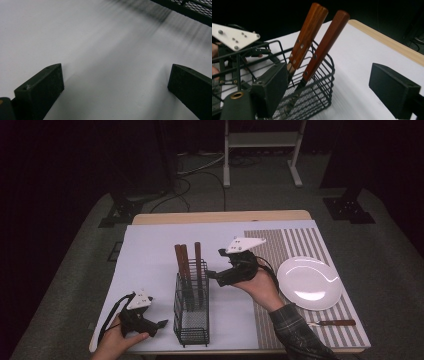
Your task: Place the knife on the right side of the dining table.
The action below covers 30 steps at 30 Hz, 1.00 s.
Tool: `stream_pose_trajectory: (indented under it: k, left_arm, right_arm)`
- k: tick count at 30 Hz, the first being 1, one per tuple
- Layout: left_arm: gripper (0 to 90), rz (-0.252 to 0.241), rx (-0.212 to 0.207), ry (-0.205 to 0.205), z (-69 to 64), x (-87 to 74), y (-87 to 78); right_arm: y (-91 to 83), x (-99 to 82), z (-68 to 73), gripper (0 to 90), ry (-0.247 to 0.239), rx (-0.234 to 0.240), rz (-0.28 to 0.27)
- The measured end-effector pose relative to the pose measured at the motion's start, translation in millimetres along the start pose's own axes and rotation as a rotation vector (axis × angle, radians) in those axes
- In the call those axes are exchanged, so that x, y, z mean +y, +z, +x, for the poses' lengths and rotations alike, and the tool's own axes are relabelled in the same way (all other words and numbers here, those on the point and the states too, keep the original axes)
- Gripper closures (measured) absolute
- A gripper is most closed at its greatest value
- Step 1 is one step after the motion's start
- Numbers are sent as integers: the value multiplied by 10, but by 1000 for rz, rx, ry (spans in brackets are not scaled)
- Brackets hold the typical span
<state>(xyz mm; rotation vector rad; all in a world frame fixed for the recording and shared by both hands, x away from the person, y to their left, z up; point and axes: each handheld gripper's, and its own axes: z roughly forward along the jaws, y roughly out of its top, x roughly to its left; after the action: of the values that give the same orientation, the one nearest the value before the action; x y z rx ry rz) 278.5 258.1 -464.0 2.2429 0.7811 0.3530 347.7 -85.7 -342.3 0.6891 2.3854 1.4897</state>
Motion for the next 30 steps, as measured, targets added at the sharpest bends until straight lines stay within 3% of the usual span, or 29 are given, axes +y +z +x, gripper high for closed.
stream_pose_trajectory:
  k: [16, 23, 30]
  left_arm:
    - [0, -1, 0, -1, -1, 0, 1]
    - [0, 0, 0, 1, 1, 0, 0]
    - [0, 0, 0, 1, 1, 0, 0]
  right_arm:
    - [249, 184, -55, 253, 21, 33, -53]
    - [336, 275, -114, 381, 29, 56, -86]
    - [400, 296, -159, 473, 36, 85, -76]
